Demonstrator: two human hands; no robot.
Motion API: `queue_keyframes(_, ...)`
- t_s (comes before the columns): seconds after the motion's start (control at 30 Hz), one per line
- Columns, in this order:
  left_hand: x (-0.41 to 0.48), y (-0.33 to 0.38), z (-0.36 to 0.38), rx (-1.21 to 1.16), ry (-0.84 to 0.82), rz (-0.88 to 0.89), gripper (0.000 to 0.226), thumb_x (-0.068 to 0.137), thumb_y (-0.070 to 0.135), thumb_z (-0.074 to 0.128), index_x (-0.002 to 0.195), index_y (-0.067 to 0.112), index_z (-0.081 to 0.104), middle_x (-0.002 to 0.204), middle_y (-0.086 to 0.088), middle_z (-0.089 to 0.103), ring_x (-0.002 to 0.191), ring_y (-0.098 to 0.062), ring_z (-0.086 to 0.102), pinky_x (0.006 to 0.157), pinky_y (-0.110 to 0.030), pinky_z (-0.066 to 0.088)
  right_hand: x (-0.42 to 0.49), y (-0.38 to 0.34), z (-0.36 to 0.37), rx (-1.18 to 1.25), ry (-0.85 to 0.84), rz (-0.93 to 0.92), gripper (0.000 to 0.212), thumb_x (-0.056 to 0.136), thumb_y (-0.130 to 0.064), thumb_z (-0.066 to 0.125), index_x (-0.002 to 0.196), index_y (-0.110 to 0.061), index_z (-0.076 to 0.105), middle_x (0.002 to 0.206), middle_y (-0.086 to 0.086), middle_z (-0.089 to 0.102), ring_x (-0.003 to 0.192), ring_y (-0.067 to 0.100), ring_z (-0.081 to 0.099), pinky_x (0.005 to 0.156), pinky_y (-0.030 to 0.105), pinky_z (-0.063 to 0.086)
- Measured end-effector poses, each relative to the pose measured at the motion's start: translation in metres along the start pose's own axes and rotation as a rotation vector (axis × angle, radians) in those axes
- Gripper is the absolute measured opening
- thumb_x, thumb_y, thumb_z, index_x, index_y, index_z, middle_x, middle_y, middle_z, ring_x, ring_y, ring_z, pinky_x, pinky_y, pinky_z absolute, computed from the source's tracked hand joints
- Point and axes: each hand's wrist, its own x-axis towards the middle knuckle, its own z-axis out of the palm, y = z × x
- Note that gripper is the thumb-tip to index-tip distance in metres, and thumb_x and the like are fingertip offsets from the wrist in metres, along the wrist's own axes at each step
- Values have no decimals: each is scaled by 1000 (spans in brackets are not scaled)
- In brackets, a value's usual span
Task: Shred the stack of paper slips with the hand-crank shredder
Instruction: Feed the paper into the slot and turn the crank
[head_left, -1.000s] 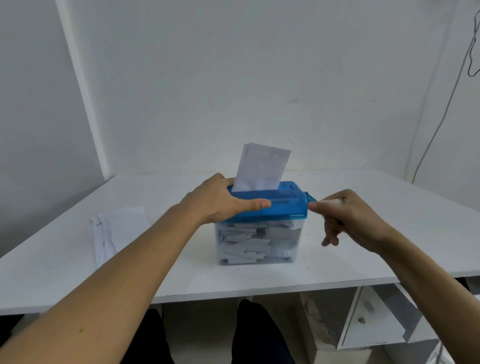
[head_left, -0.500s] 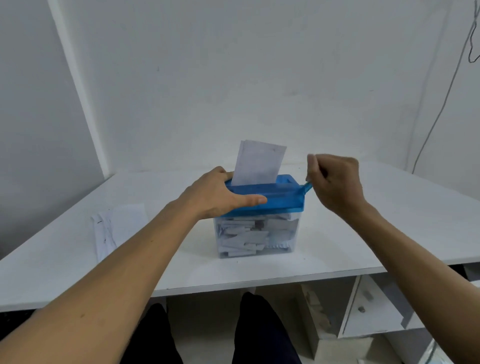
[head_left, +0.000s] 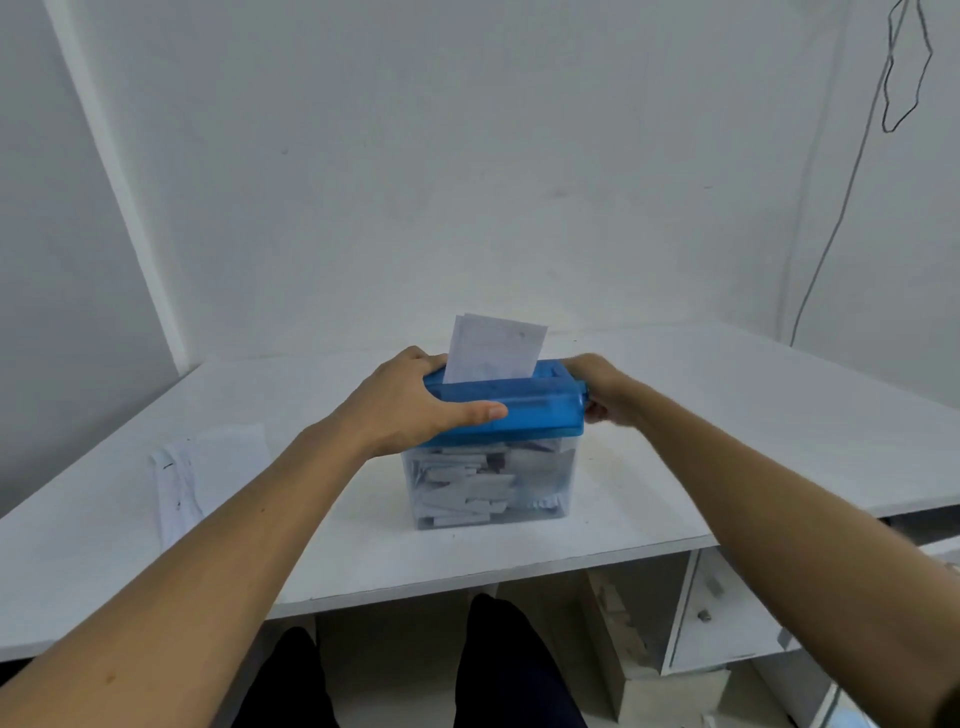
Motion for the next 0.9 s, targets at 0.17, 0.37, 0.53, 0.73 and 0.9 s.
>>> queue_keyframes(0.17, 3, 0, -5, 157, -67, -4, 99, 49, 102, 52, 127, 41, 56, 109, 13, 51, 95, -7, 58, 85, -34, 55, -6, 22, 18, 22, 137, -30, 33, 101, -10, 41, 69, -12, 45, 59, 4, 42, 52, 14, 32, 49, 24, 28)
queue_keyframes(0.37, 22, 21, -20, 228, -235, -14, 104, 53, 93, 61, 139, 36, 47, 131, 12, 59, 113, -14, 58, 98, -38, 51, 6, 33, 26, 118, 395, -154, 49, 103, -37, 52, 80, 5, 60, 74, 21, 62, 64, 23, 54, 61, 37, 51)
queue_keyframes(0.53, 19, 17, -4, 74, -152, -17, 118, 49, 87, 75, 147, 33, 34, 136, 14, 55, 116, -13, 56, 99, -38, 51, -10, 56, 40, 89, 542, -391, 19, 101, -15, 53, 87, -3, 57, 79, 10, 64, 66, 18, 53, 62, 37, 48)
queue_keyframes(0.73, 14, 16, 4, 81, -20, -6, 127, 36, 95, 66, 143, 33, 39, 133, 14, 58, 110, -14, 58, 92, -36, 53, -37, 69, 38, -241, 341, -637, 27, 100, -29, 52, 125, -18, 55, 121, -4, 55, 106, 12, 54, 93, 28, 49)
queue_keyframes(0.9, 16, 14, 4, 48, -29, -2, 116, 33, 98, 65, 132, 39, 54, 121, 19, 65, 105, -11, 62, 92, -39, 55, -43, 56, 21, -655, 162, -511, 34, 96, -20, 62, 129, -24, 53, 127, -5, 60, 106, 11, 56, 94, 33, 54)
